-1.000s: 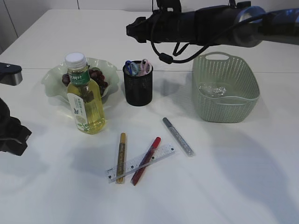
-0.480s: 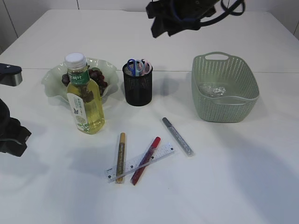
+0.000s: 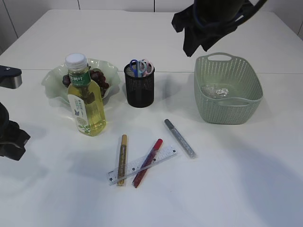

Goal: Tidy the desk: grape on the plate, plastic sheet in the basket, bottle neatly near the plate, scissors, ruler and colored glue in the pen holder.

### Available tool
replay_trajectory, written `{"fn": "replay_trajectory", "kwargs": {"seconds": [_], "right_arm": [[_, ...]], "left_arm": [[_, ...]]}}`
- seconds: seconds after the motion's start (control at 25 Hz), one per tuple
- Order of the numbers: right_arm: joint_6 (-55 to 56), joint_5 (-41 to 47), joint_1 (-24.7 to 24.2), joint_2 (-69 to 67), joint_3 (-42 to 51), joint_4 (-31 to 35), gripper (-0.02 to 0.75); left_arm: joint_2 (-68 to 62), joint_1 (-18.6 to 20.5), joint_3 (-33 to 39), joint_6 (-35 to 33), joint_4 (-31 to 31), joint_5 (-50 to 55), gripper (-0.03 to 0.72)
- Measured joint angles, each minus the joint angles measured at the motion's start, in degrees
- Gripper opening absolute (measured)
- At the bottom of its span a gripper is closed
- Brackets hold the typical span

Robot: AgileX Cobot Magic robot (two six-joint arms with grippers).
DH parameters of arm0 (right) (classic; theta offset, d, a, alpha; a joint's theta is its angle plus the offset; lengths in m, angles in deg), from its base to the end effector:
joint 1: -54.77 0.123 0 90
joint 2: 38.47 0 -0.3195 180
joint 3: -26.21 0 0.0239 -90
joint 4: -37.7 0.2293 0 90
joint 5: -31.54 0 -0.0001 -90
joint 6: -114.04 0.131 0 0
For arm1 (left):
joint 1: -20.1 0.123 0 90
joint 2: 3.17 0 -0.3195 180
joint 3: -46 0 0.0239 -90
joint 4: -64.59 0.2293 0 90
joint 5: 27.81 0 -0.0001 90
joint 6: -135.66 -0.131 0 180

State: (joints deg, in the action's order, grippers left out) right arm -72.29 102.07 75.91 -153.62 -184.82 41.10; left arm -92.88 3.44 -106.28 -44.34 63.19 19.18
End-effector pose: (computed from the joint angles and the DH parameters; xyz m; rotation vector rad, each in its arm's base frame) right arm 0.3867 0.1574 0.3413 -0.6331 2.6311 0.1595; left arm 0.2369 -0.0733 0.2319 0.3962 2.8468 -0.0856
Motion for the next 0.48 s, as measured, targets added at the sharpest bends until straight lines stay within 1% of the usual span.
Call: {"fn": "replay_trajectory", "kwargs": {"seconds": [0.2, 0.32, 0.48], "right_arm": [[-1.3, 0.6, 5.5, 0.0, 0.3, -5.1, 0.357], [-6.2, 0.6, 9.3, 0.0, 2.5, -5.7, 0.357], [-16.9, 0.6, 12.5, 0.0, 7.0, -5.7, 0.357]], "left_arm": [[0.0, 0.0, 0.0, 0.0, -1.0, 0.1, 0.239], [0.0, 0.0, 0.0, 0.0, -2.0, 0.2, 0.239], [0.0, 0.0, 0.0, 0.0, -5.1, 0.2, 0.239]]}}
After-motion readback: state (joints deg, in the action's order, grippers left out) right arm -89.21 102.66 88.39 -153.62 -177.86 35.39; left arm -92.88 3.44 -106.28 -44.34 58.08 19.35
